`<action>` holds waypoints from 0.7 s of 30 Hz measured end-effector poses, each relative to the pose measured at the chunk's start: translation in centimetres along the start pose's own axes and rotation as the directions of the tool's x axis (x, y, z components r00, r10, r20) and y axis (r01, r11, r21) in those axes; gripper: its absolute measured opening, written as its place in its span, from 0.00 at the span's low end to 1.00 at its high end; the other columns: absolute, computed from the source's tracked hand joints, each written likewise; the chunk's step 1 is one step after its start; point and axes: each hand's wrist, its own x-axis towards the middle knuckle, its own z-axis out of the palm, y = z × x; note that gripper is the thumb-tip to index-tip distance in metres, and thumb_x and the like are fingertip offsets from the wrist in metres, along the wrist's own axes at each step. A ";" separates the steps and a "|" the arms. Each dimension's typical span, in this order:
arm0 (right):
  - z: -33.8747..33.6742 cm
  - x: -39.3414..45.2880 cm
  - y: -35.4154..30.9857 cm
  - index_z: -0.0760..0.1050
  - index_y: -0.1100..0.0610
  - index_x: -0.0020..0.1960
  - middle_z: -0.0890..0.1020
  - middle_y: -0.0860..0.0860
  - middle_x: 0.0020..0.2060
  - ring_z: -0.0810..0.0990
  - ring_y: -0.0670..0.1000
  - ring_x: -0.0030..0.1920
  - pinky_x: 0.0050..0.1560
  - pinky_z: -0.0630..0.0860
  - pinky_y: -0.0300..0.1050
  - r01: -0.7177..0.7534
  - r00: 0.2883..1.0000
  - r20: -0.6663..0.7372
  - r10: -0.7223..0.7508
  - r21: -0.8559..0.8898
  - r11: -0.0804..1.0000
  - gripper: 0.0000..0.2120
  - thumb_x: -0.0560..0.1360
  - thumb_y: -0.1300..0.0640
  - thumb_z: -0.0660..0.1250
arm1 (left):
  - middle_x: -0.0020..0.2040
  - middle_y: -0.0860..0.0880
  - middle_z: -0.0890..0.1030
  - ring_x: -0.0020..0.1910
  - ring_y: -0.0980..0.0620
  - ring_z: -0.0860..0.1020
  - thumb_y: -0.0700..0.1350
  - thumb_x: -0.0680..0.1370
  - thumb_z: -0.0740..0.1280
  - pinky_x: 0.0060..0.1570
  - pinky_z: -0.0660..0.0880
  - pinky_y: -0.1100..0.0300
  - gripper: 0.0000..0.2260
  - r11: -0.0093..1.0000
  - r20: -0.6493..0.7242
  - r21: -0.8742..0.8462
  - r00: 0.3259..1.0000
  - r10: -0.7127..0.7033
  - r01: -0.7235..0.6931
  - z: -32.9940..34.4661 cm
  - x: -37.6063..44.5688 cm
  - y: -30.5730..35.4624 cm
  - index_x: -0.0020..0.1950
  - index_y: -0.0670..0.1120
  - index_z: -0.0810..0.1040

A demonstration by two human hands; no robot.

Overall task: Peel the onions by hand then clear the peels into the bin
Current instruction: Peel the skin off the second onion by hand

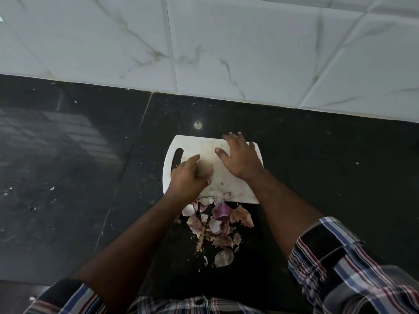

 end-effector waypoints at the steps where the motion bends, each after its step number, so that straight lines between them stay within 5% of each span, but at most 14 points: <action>1: -0.3 0.1 -0.1 0.64 0.52 0.76 0.63 0.52 0.78 0.52 0.54 0.80 0.77 0.52 0.64 -0.026 1.000 0.009 0.025 0.052 0.998 0.27 0.81 0.41 0.58 | 0.67 0.44 0.78 0.67 0.43 0.74 0.44 0.73 0.75 0.69 0.68 0.45 0.31 1.000 -0.019 0.019 1.000 0.016 -0.016 -0.1 0.0 0.3 0.75 0.44 0.70; 5: -2.7 -0.8 -0.4 0.70 0.54 0.72 0.73 0.53 0.72 0.65 0.55 0.76 0.74 0.63 0.52 -0.114 0.991 -0.034 0.129 0.294 0.949 0.25 0.79 0.44 0.65 | 0.57 0.47 0.84 0.58 0.44 0.79 0.46 0.73 0.76 0.63 0.73 0.49 0.21 0.999 -0.086 -0.039 0.996 0.030 -0.034 -0.4 -0.4 1.1 0.65 0.44 0.78; 9: -5.1 -4.9 -2.0 0.77 0.52 0.65 0.82 0.47 0.59 0.79 0.47 0.61 0.63 0.75 0.45 -0.048 0.950 -0.243 0.197 0.510 0.859 0.18 0.75 0.53 0.72 | 0.53 0.53 0.82 0.52 0.56 0.81 0.48 0.71 0.77 0.55 0.78 0.54 0.21 0.983 -0.049 -0.153 0.994 0.094 -0.100 -0.8 -1.5 0.6 0.63 0.48 0.79; 11: -5.3 -7.6 -3.3 0.79 0.50 0.61 0.84 0.45 0.53 0.82 0.42 0.53 0.57 0.78 0.44 -0.014 0.979 -0.143 0.143 0.656 0.754 0.14 0.75 0.56 0.73 | 0.55 0.53 0.81 0.52 0.58 0.82 0.47 0.70 0.77 0.56 0.79 0.55 0.24 0.962 0.002 -0.231 0.989 0.147 -0.143 -1.1 -2.4 0.2 0.65 0.48 0.79; 15: -3.2 -11.5 -4.8 0.76 0.48 0.68 0.82 0.46 0.61 0.84 0.45 0.56 0.57 0.81 0.47 -0.103 0.989 0.144 -0.012 0.759 0.643 0.18 0.78 0.52 0.70 | 0.56 0.51 0.75 0.54 0.57 0.81 0.36 0.71 0.76 0.56 0.78 0.65 0.29 0.921 0.091 -0.341 0.969 0.230 -0.186 -1.8 -4.6 -0.4 0.70 0.51 0.77; 19: -2.0 -13.7 -6.0 0.83 0.54 0.55 0.86 0.54 0.51 0.86 0.54 0.51 0.52 0.83 0.60 -0.182 0.978 0.120 0.172 0.893 0.411 0.08 0.77 0.62 0.71 | 0.63 0.49 0.78 0.58 0.56 0.81 0.29 0.73 0.74 0.49 0.80 0.63 0.31 0.850 0.168 -0.522 0.970 0.177 -0.065 -2.9 -6.7 -0.9 0.72 0.48 0.72; 21: -1.8 -14.6 -6.7 0.84 0.54 0.51 0.87 0.55 0.47 0.87 0.55 0.48 0.50 0.83 0.61 -0.152 0.973 0.064 0.220 0.899 0.411 0.06 0.74 0.62 0.74 | 0.63 0.45 0.80 0.58 0.51 0.83 0.30 0.74 0.73 0.51 0.81 0.58 0.29 0.788 0.226 -0.616 0.959 0.171 0.005 -3.1 -7.7 -1.3 0.72 0.44 0.71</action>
